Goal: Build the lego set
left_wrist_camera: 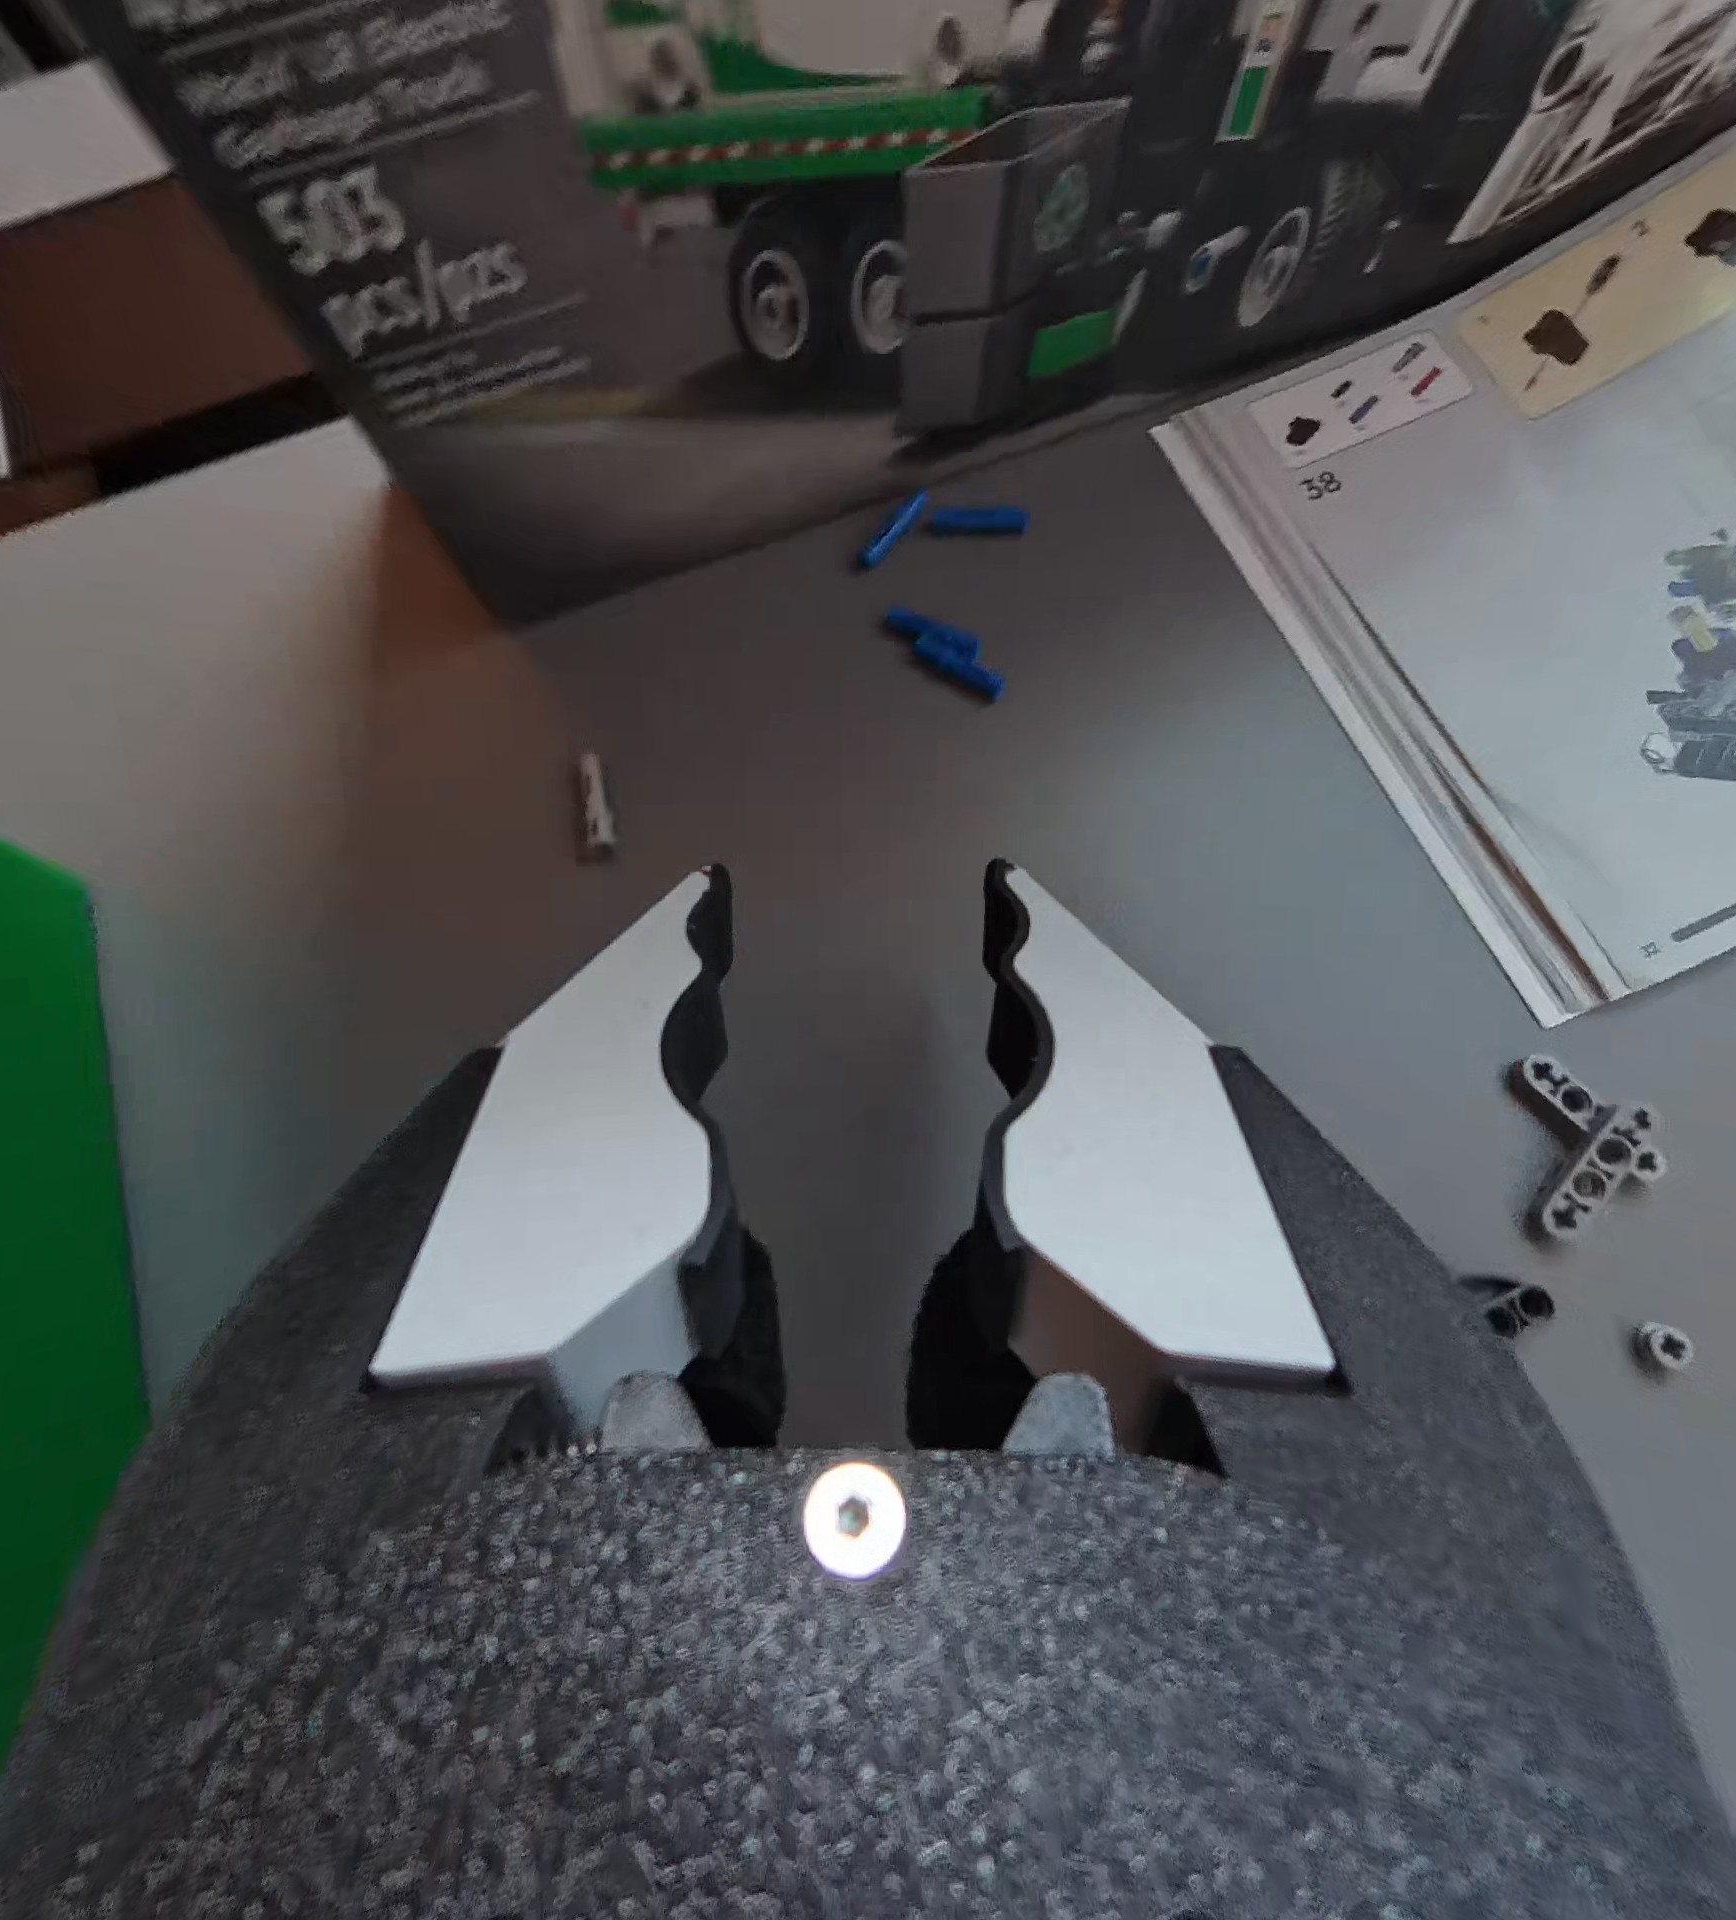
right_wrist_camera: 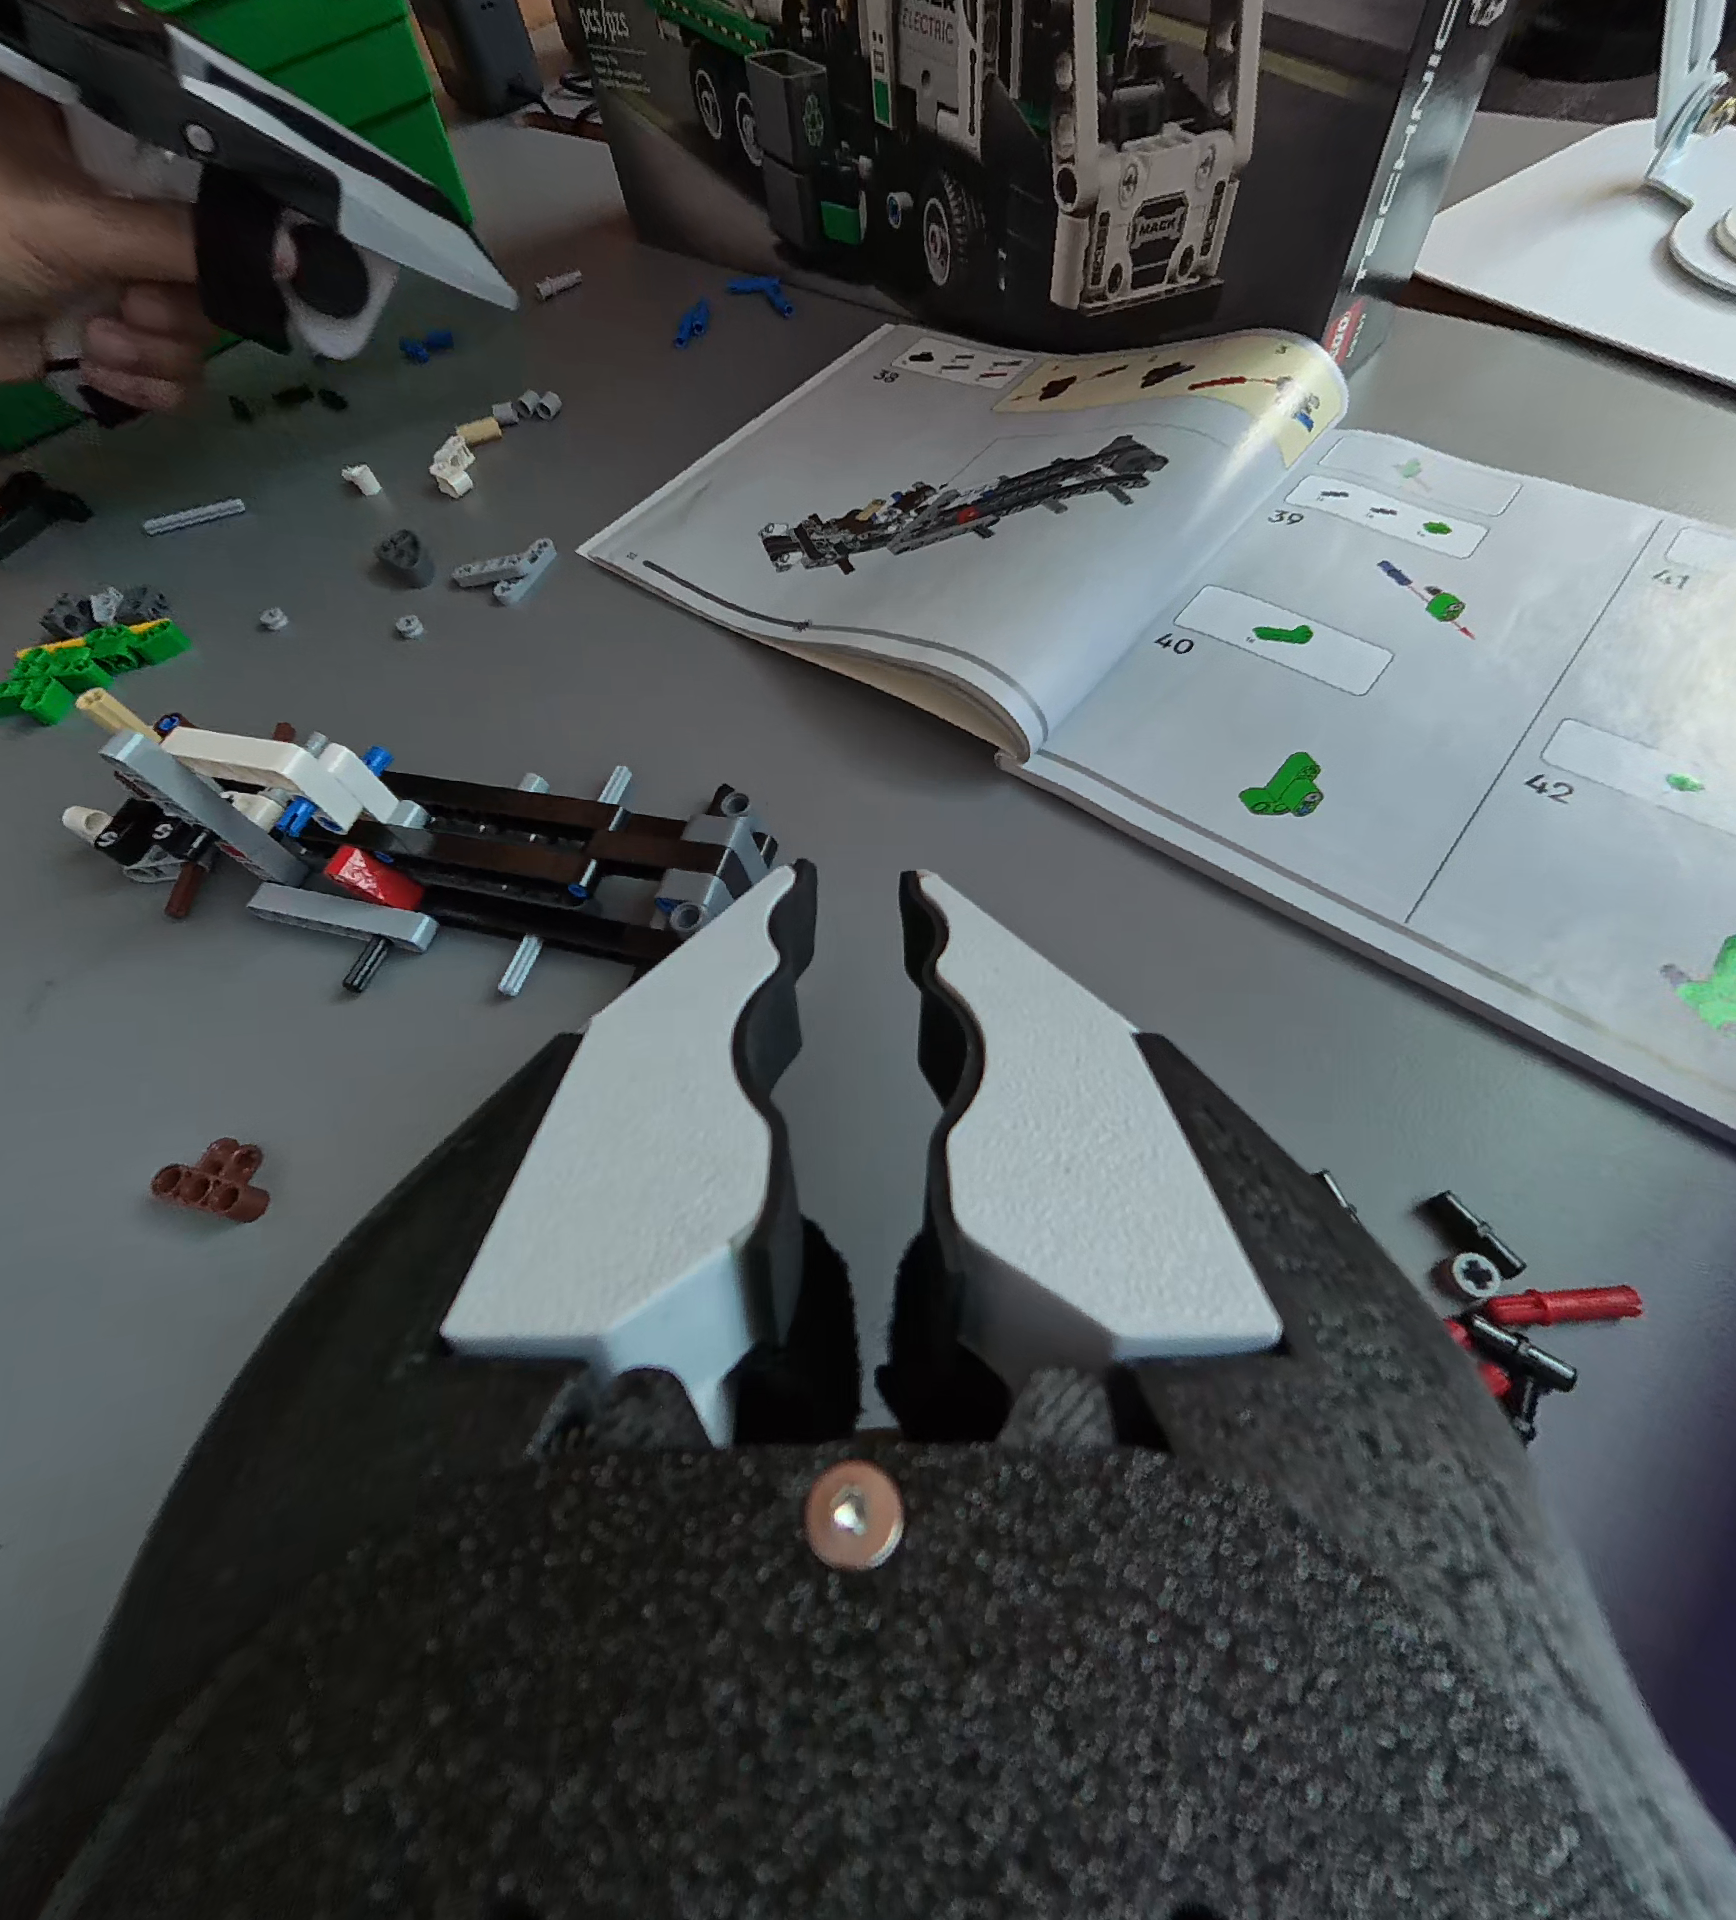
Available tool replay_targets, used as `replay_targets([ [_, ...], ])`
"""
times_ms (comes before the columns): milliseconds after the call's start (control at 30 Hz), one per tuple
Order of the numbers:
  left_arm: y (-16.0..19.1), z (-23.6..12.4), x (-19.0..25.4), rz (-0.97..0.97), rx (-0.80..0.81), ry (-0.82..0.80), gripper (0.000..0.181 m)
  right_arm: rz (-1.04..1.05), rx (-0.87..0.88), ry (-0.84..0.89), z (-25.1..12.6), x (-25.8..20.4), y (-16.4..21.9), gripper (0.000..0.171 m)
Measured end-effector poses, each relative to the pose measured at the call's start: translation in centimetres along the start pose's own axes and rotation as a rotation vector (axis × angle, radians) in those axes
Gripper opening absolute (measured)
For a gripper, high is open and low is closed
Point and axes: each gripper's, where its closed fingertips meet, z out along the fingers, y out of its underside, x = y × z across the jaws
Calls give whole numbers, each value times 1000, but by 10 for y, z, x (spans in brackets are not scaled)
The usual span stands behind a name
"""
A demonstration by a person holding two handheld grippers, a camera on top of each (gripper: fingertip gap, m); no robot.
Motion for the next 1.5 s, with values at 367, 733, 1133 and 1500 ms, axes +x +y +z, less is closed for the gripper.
replay_targets([
  [367,-20,66,28,95,-138,117,35,88,99,-103,-10,-8,-11,15],
  [733,-20,66,30,186,-134,60,4,85,110,-139,-13,-13,-12,15],
  [1133,-38,-21,86,350,10,214,4,-13,57,-81,-9,-17,-6,15],
  [1500,39,-130,266,370,9,639,4,-4,55,-44,-20,-29,-4,15],
])
